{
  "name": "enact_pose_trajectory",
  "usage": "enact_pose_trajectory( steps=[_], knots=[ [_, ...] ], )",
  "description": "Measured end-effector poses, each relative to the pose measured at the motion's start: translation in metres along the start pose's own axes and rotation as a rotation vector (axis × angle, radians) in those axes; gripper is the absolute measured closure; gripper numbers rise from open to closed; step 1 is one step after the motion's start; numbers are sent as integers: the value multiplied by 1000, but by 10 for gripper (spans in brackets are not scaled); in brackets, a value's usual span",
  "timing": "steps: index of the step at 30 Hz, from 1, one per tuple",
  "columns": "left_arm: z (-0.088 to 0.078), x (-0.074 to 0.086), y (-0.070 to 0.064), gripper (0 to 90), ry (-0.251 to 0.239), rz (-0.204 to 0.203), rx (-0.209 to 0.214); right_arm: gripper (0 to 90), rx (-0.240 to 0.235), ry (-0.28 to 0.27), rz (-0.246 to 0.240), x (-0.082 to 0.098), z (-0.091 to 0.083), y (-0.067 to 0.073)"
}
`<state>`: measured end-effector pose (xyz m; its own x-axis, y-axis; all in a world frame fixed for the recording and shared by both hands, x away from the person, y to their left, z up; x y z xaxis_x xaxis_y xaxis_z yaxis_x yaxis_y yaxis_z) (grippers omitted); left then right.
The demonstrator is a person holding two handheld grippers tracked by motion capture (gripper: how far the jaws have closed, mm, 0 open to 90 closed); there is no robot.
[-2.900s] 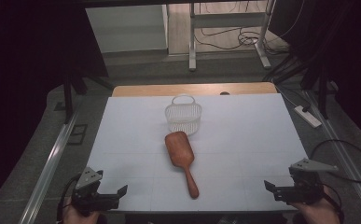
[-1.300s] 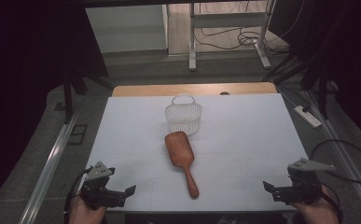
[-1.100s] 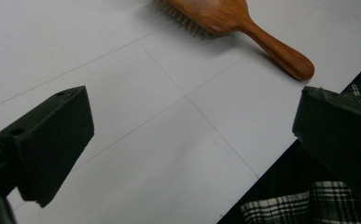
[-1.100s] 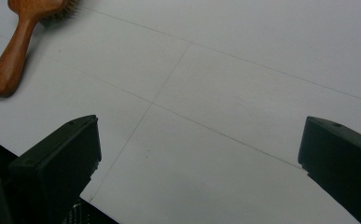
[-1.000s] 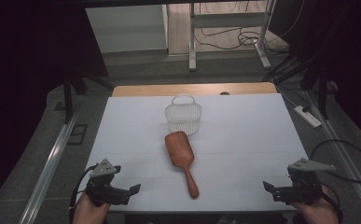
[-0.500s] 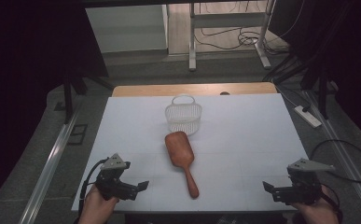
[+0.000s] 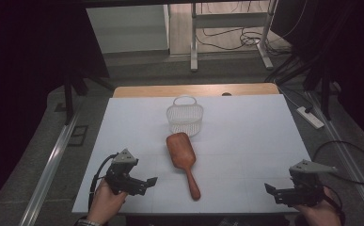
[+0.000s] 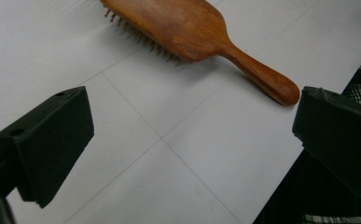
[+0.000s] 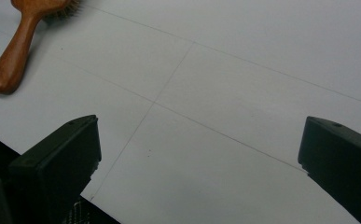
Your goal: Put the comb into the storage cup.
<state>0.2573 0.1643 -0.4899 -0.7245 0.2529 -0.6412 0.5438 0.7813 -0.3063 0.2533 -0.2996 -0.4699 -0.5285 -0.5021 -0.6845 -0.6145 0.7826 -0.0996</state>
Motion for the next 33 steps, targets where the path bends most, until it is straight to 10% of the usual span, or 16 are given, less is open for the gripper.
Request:
enact_pose_trajectory(
  steps=[33],
  knots=[
    [43, -36, -21, 1, 86, 50, 39, 0, 2, 10, 0, 0, 1, 0]
  ],
)
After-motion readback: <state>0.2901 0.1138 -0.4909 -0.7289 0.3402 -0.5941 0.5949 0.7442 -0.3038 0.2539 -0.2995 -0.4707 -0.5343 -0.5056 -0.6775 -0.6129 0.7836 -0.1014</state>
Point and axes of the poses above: each handheld gripper's, and its own axes: z roughly forward along the jaws, x roughly out of its underside, y roughly to its left, the point moved 4 cm from there along z, roughly forward along the jaws, and after that the axes turned 10 degrees about -z, right-handed, at the moved point
